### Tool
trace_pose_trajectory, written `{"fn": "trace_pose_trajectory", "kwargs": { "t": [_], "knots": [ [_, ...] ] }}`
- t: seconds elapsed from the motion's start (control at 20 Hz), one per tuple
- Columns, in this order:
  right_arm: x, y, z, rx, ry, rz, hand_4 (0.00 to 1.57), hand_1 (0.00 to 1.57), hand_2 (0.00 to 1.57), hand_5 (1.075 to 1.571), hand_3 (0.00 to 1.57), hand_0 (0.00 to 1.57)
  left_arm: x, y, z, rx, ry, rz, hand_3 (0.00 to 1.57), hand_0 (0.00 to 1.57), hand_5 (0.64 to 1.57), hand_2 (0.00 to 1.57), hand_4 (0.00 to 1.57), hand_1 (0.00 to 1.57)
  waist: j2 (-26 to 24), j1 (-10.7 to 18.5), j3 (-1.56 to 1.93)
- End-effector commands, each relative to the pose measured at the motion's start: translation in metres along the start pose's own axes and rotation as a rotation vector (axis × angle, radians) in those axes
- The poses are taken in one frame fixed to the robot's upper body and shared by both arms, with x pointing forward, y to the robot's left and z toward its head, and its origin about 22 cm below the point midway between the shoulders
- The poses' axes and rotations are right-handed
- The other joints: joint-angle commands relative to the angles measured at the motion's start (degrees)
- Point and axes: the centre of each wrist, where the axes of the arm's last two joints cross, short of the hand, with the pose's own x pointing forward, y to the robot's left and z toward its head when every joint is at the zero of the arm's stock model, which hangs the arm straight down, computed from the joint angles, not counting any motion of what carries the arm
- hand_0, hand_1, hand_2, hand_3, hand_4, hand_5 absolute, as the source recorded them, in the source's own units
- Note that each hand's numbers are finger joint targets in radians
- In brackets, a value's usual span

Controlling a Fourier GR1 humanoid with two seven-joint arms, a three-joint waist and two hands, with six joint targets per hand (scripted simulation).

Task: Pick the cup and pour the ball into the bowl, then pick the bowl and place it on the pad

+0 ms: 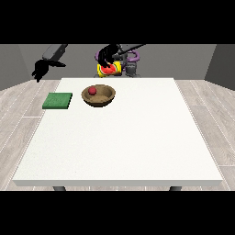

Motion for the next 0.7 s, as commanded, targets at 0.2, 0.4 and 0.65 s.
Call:
{"fn": "trace_pose_trajectory", "kwargs": {
  "t": [0.2, 0.4, 0.65],
  "knots": [
    [-0.017, -0.018, 0.025, -0.011, 0.039, -0.007, 0.2, 0.0, 0.0, 1.546, 0.0, 0.0, -0.011, 0.018, -0.003, 0.019, -0.012, -0.056, 1.57, 1.51, 1.459, 1.57, 1.21, 1.51, 0.7, 1.5, -0.03],
    [-0.018, 0.001, 0.014, 0.024, 0.075, -0.054, 0.47, 0.0, 0.0, 1.558, 0.0, 0.0, -0.028, -0.004, 0.012, 0.059, 0.168, 0.292, 1.57, 0.0, 1.364, 1.57, 1.32, 0.0, 1.4, 3.0, -0.19],
    [-0.016, 0.008, 0.007, -0.086, 0.069, -0.068, 0.47, 0.0, 0.0, 1.557, 0.0, 0.0, -0.106, -0.014, 0.026, 0.206, 0.373, 0.567, 1.57, 0.4, 1.57, 1.57, 1.0, 0.4, 1.8, 9.6, -0.34]
  ]
}}
